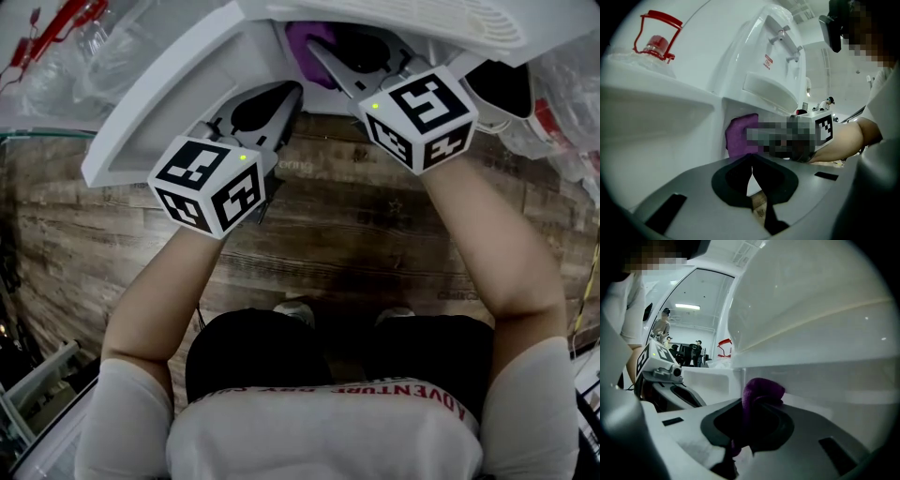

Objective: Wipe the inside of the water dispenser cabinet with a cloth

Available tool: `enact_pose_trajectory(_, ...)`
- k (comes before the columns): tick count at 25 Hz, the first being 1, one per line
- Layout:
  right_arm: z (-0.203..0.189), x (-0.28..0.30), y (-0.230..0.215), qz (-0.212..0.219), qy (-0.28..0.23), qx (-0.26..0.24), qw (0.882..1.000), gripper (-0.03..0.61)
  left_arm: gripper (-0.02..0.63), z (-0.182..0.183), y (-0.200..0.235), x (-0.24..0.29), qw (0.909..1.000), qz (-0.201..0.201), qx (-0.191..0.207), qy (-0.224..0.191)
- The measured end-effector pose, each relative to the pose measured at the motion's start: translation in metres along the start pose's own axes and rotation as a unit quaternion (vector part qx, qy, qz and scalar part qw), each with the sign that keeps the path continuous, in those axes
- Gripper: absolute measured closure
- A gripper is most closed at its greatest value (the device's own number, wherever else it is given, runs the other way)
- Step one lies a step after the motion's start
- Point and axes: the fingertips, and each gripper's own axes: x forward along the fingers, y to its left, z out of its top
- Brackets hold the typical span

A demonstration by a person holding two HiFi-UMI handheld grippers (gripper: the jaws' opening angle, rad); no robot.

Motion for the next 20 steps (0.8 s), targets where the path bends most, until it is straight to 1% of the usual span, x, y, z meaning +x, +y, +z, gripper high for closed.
enact_pose_trajectory(5, -0.002, 0.004, -0.002, -0.008, -0.011, 0.016, 1.0, 0.52, 0.586, 0.0, 0.011, -0.002, 0.9999, 0.01, -0.005, -0.006)
enact_pose_trajectory(10, -0.012, 0.008, -0.002, -0.014, -0.012, 0.038, 0.999, 0.52, 0.586, -0.005, 0.011, -0.001, 0.9999, 0.012, -0.001, -0.009)
enact_pose_trajectory(17, -0.04, 0.013, 0.008, -0.013, 0.014, 0.055, 0.998, 0.52, 0.586, -0.024, 0.017, -0.002, 0.9999, 0.014, -0.007, 0.001)
enact_pose_trajectory(20, -0.056, 0.016, 0.011, -0.015, 0.034, 0.054, 0.998, 0.52, 0.586, -0.032, 0.018, 0.0, 0.9997, 0.014, -0.017, 0.003)
